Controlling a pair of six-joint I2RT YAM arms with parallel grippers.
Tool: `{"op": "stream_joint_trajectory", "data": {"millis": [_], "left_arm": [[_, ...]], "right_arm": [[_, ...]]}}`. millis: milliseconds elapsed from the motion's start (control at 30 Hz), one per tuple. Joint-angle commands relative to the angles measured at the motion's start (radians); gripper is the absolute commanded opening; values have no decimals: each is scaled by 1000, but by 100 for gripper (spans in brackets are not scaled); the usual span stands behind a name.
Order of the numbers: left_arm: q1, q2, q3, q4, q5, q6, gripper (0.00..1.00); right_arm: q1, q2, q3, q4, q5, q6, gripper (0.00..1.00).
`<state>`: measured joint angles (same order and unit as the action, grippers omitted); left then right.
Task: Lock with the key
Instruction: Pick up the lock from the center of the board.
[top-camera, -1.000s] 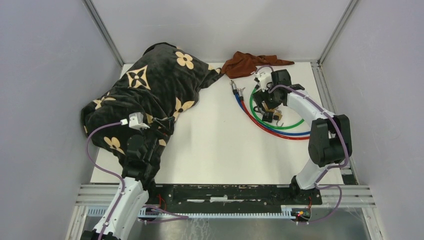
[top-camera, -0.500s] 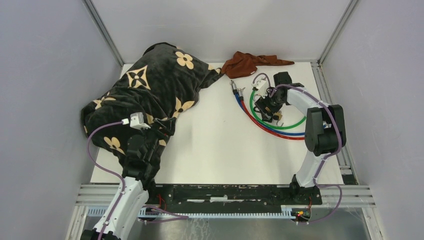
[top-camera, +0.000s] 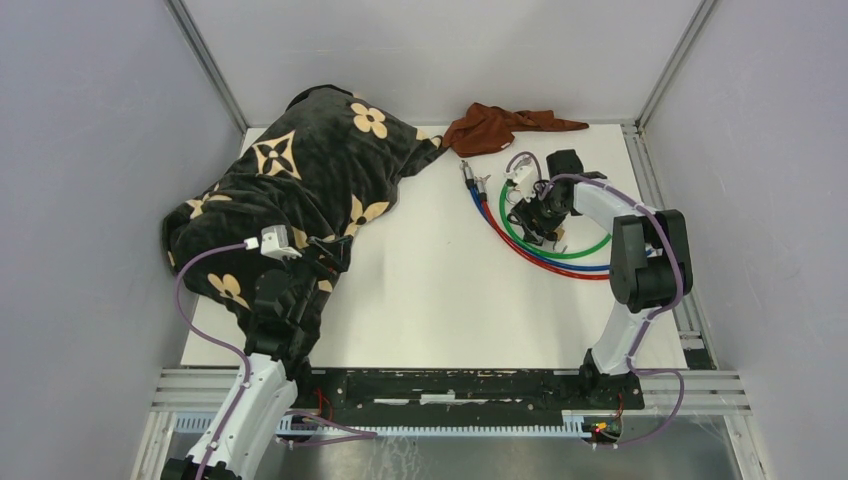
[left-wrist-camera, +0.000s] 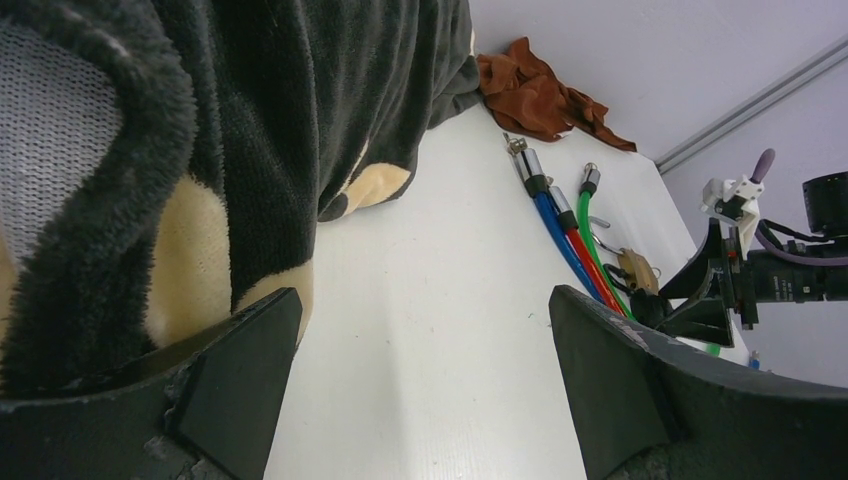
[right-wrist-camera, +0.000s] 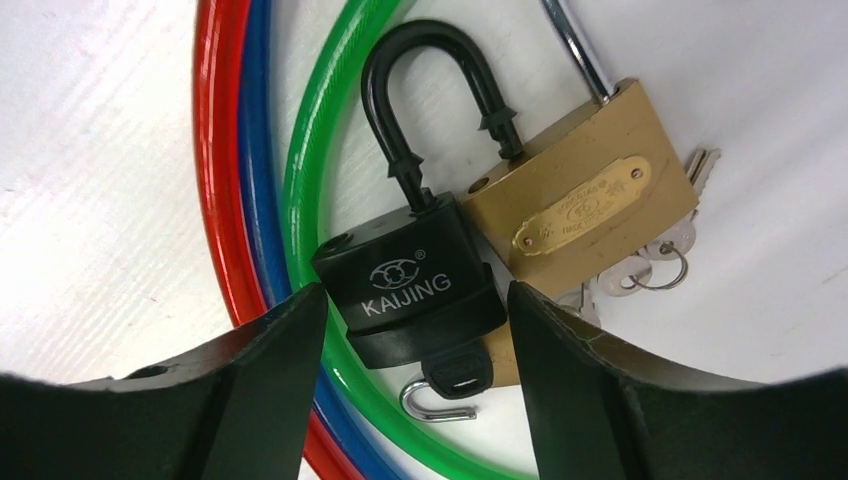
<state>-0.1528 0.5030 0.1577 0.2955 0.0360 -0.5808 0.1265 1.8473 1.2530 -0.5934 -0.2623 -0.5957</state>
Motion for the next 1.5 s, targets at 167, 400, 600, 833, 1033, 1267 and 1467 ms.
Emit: {"op": "stream_joint_trajectory", "data": {"millis": [167, 400, 600, 833, 1033, 1267, 1467], "left_arm": [[-1, -8, -2, 51, 13, -36, 98], [-1, -15, -2, 52, 15, -30, 95], [-1, -13, 8, 136, 169, 16, 90], [-2, 52, 134, 48, 356, 125, 86], [-10, 150, 196, 24, 427, 52, 74], [-64, 237, 235, 113, 452, -21, 77], [-142, 305, 292, 126, 476, -51, 86]], "right_arm": [[25, -46, -109, 126, 124, 56, 68], [24, -104, -131, 180, 83, 50, 32], [27, -156, -154, 212, 20, 46, 0], [27, -259, -230, 395, -8, 227, 0], [86, -399, -397, 715, -52, 572, 0], [333, -545, -494, 1036, 120, 838, 0], [609, -568, -516, 1146, 245, 815, 0]]}}
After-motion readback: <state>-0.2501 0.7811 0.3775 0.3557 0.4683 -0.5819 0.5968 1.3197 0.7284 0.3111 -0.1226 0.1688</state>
